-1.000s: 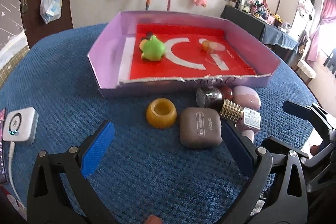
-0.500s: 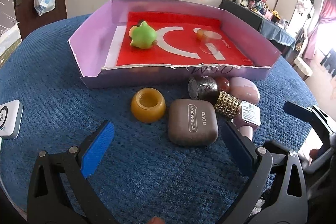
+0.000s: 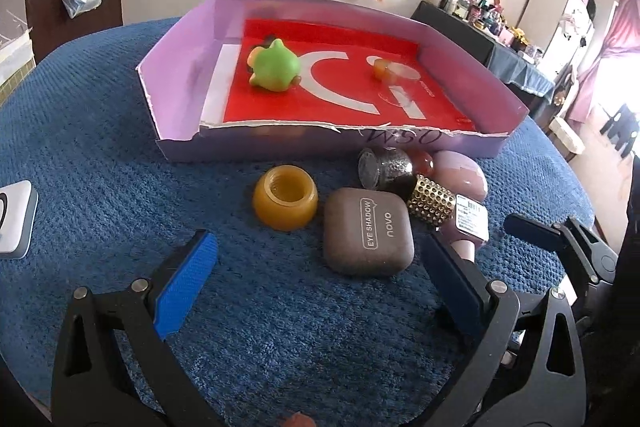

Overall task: Organize rigid objects
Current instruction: 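Grasp the brown eye shadow compact with left tool while right tool grasps the pink lip gloss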

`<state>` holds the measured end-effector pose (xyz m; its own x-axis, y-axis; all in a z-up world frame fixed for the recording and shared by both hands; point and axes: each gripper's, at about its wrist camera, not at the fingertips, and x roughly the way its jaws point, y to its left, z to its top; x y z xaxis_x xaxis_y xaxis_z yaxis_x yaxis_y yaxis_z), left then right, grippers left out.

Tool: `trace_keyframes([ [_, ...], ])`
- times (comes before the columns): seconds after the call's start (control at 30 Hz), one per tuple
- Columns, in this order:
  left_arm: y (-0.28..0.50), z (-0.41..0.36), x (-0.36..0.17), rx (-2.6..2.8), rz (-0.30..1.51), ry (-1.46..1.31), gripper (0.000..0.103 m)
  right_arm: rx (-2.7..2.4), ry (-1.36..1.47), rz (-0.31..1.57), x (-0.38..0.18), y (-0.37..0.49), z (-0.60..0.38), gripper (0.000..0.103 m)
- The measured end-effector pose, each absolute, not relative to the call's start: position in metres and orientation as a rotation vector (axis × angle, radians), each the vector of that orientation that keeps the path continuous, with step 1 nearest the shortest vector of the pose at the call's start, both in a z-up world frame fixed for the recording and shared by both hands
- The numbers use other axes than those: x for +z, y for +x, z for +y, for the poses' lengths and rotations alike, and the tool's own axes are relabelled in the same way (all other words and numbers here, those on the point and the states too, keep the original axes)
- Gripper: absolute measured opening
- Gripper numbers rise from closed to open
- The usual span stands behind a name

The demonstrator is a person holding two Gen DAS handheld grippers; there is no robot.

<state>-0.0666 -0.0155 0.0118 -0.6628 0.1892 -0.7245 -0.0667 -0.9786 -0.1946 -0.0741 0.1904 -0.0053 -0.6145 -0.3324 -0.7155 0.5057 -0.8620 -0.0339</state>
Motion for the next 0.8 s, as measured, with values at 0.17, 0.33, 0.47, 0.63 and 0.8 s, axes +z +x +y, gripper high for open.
trace_keyframes([
  [0.17,-0.071,-0.011,0.008,2.724,-0.243,-1.253,0.102,-2.514,1.036,0.324,-0.004,-0.066,0.218,0.102],
  [0.33,-0.07,-0.004,0.008,2.734,-0.228,-1.221,0.102,-2.63,1.06,0.263,-0.003,-0.056,0.245,0.096],
  [0.47,-0.07,0.005,0.008,2.737,-0.177,-1.203,0.091,-2.571,1.004,0.165,-0.002,-0.057,0.245,0.084],
  [0.63,-0.07,0.007,0.007,2.746,-0.137,-1.191,0.083,-2.547,0.917,0.148,-0.001,-0.07,0.231,0.069],
  [0.8,-0.069,0.006,0.007,2.755,-0.122,-1.176,0.078,-2.542,0.864,0.149,-0.007,-0.08,0.223,0.063],
])
